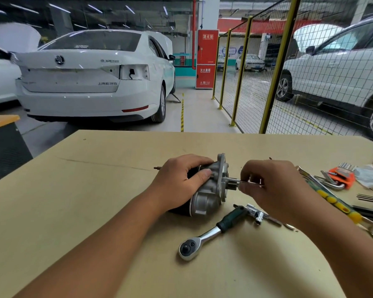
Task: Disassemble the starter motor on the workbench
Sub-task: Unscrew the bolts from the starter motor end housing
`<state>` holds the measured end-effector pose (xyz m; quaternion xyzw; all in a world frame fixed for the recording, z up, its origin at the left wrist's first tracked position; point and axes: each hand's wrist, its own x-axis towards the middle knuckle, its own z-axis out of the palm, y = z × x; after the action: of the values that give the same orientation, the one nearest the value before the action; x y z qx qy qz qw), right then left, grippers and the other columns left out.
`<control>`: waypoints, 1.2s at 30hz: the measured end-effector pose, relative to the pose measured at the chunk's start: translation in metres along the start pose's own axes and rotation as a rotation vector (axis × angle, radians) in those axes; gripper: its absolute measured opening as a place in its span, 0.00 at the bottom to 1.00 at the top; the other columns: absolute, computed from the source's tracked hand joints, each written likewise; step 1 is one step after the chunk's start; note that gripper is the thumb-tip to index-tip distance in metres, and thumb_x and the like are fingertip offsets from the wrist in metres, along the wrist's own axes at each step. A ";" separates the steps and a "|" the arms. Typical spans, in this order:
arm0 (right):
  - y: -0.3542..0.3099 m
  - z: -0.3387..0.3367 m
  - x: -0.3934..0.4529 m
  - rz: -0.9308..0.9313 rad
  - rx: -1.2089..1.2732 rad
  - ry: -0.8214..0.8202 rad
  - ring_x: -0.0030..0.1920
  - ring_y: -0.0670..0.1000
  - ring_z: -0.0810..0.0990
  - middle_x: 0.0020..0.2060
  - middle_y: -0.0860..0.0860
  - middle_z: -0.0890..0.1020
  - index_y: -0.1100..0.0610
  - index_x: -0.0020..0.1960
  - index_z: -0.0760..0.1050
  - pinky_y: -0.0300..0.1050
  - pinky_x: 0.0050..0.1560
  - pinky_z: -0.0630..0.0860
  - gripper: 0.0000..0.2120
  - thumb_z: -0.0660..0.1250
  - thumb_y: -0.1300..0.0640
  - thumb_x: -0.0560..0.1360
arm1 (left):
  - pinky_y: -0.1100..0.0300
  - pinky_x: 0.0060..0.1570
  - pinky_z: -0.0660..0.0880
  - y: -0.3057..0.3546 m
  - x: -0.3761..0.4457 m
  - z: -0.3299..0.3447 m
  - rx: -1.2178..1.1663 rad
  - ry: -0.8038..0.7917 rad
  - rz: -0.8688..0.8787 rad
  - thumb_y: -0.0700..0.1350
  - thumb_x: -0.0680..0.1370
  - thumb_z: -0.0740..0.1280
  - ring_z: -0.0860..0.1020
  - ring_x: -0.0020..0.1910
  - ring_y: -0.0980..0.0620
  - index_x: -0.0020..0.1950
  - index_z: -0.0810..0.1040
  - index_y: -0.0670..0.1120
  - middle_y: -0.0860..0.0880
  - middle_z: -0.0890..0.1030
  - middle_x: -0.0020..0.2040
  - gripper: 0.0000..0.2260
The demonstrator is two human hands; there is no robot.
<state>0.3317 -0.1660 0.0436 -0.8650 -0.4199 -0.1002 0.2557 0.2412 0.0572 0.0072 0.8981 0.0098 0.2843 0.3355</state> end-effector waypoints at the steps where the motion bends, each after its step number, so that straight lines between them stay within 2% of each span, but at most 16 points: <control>1: 0.001 0.000 0.001 -0.016 -0.013 -0.010 0.38 0.42 0.74 0.36 0.43 0.78 0.45 0.44 0.80 0.37 0.37 0.67 0.03 0.71 0.49 0.77 | 0.52 0.62 0.77 0.000 0.000 0.000 -0.001 -0.001 0.003 0.54 0.78 0.67 0.80 0.57 0.60 0.64 0.83 0.53 0.60 0.84 0.56 0.16; 3: 0.004 0.001 0.002 -0.033 -0.048 -0.034 0.39 0.40 0.72 0.38 0.43 0.77 0.49 0.48 0.83 0.31 0.38 0.62 0.06 0.68 0.51 0.79 | 0.52 0.63 0.76 0.000 0.000 0.001 -0.007 -0.004 0.004 0.54 0.78 0.67 0.80 0.58 0.60 0.64 0.84 0.52 0.60 0.84 0.56 0.16; 5: 0.004 0.002 0.003 -0.022 -0.065 -0.039 0.40 0.40 0.72 0.39 0.42 0.76 0.51 0.49 0.84 0.30 0.39 0.64 0.07 0.67 0.52 0.80 | 0.51 0.63 0.76 0.000 0.000 0.000 -0.010 -0.008 0.009 0.53 0.78 0.67 0.80 0.58 0.59 0.64 0.84 0.52 0.59 0.84 0.56 0.16; 7: 0.002 0.002 0.003 -0.028 -0.108 -0.035 0.42 0.44 0.75 0.40 0.41 0.77 0.50 0.49 0.84 0.40 0.44 0.72 0.07 0.67 0.51 0.80 | 0.51 0.63 0.76 0.001 0.000 -0.001 -0.012 -0.012 0.006 0.53 0.77 0.68 0.80 0.58 0.59 0.64 0.83 0.52 0.59 0.84 0.57 0.17; 8: 0.001 0.002 0.001 -0.027 -0.160 -0.032 0.44 0.46 0.76 0.41 0.41 0.78 0.48 0.49 0.84 0.47 0.47 0.75 0.07 0.67 0.49 0.80 | 0.51 0.63 0.76 0.000 -0.001 -0.001 -0.010 -0.014 0.006 0.54 0.77 0.68 0.80 0.58 0.59 0.64 0.83 0.52 0.59 0.84 0.57 0.17; 9: 0.000 0.001 0.001 -0.022 -0.214 -0.019 0.45 0.47 0.76 0.41 0.40 0.78 0.46 0.48 0.83 0.50 0.49 0.75 0.07 0.67 0.47 0.79 | 0.51 0.63 0.76 0.000 -0.001 -0.001 -0.006 -0.016 0.009 0.54 0.77 0.68 0.80 0.59 0.59 0.64 0.83 0.52 0.59 0.84 0.57 0.17; 12: -0.004 -0.001 0.000 -0.002 -0.229 0.018 0.44 0.47 0.76 0.39 0.39 0.77 0.44 0.45 0.81 0.51 0.49 0.74 0.06 0.70 0.44 0.77 | 0.51 0.63 0.76 0.000 -0.002 -0.001 0.005 -0.016 0.011 0.55 0.76 0.68 0.80 0.59 0.59 0.65 0.83 0.53 0.59 0.84 0.57 0.18; 16: -0.003 0.002 0.000 0.000 -0.115 0.018 0.42 0.46 0.76 0.39 0.42 0.78 0.47 0.43 0.78 0.52 0.46 0.77 0.06 0.72 0.47 0.76 | 0.50 0.63 0.76 0.000 -0.001 -0.001 0.005 -0.017 0.008 0.55 0.77 0.67 0.80 0.59 0.58 0.65 0.83 0.53 0.59 0.84 0.57 0.17; 18: -0.002 0.002 0.000 0.001 -0.046 0.002 0.39 0.44 0.75 0.37 0.44 0.79 0.47 0.43 0.76 0.48 0.41 0.75 0.07 0.71 0.47 0.77 | 0.50 0.63 0.76 0.000 -0.001 -0.001 -0.006 -0.014 0.004 0.55 0.79 0.66 0.80 0.59 0.58 0.64 0.83 0.52 0.59 0.84 0.57 0.16; 20: -0.001 0.002 0.000 -0.019 -0.006 -0.005 0.39 0.41 0.74 0.36 0.44 0.79 0.45 0.44 0.77 0.39 0.37 0.68 0.05 0.68 0.47 0.78 | 0.50 0.62 0.76 0.000 0.000 0.000 -0.014 -0.012 0.002 0.54 0.79 0.66 0.80 0.58 0.58 0.64 0.83 0.52 0.59 0.84 0.57 0.16; 22: 0.000 0.003 0.002 -0.037 -0.007 -0.028 0.40 0.40 0.73 0.38 0.44 0.78 0.48 0.48 0.81 0.32 0.37 0.62 0.06 0.66 0.49 0.80 | 0.51 0.63 0.76 0.000 0.000 0.000 -0.014 -0.012 0.002 0.54 0.79 0.66 0.80 0.58 0.58 0.64 0.83 0.52 0.59 0.84 0.57 0.16; 24: 0.000 0.003 0.004 -0.040 -0.027 -0.055 0.41 0.40 0.72 0.40 0.44 0.76 0.52 0.49 0.83 0.30 0.39 0.62 0.08 0.66 0.52 0.81 | 0.51 0.63 0.76 -0.001 0.000 0.000 -0.012 -0.011 0.003 0.54 0.78 0.67 0.80 0.58 0.58 0.64 0.83 0.52 0.58 0.84 0.56 0.17; 26: 0.000 0.003 0.004 -0.043 -0.043 -0.060 0.42 0.41 0.72 0.41 0.43 0.75 0.52 0.49 0.83 0.33 0.41 0.65 0.07 0.67 0.53 0.80 | 0.52 0.63 0.76 -0.001 0.000 0.000 -0.013 -0.009 0.005 0.54 0.77 0.67 0.80 0.58 0.59 0.64 0.83 0.52 0.59 0.84 0.56 0.17; 30: -0.003 0.002 0.000 -0.049 -0.145 -0.011 0.43 0.47 0.75 0.41 0.40 0.76 0.48 0.46 0.81 0.50 0.49 0.75 0.04 0.70 0.48 0.78 | 0.52 0.62 0.77 -0.002 -0.001 -0.001 -0.006 -0.017 0.017 0.55 0.77 0.68 0.80 0.58 0.61 0.64 0.83 0.54 0.61 0.84 0.56 0.17; 33: -0.007 -0.001 -0.001 -0.040 -0.175 0.022 0.43 0.47 0.75 0.40 0.40 0.77 0.45 0.45 0.78 0.51 0.48 0.75 0.06 0.71 0.45 0.76 | 0.51 0.62 0.77 -0.002 0.000 0.000 -0.016 -0.020 0.018 0.55 0.77 0.67 0.80 0.58 0.60 0.64 0.83 0.54 0.62 0.84 0.56 0.17; 36: -0.006 0.001 -0.001 -0.007 -0.085 0.008 0.38 0.46 0.75 0.36 0.44 0.78 0.46 0.45 0.72 0.48 0.40 0.76 0.09 0.71 0.44 0.76 | 0.51 0.61 0.77 -0.002 0.001 0.000 -0.024 -0.006 0.018 0.55 0.78 0.66 0.80 0.58 0.60 0.63 0.83 0.54 0.62 0.84 0.56 0.16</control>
<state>0.3263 -0.1634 0.0446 -0.8734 -0.4170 -0.1223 0.2199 0.2422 0.0586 0.0062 0.8948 -0.0028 0.2850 0.3437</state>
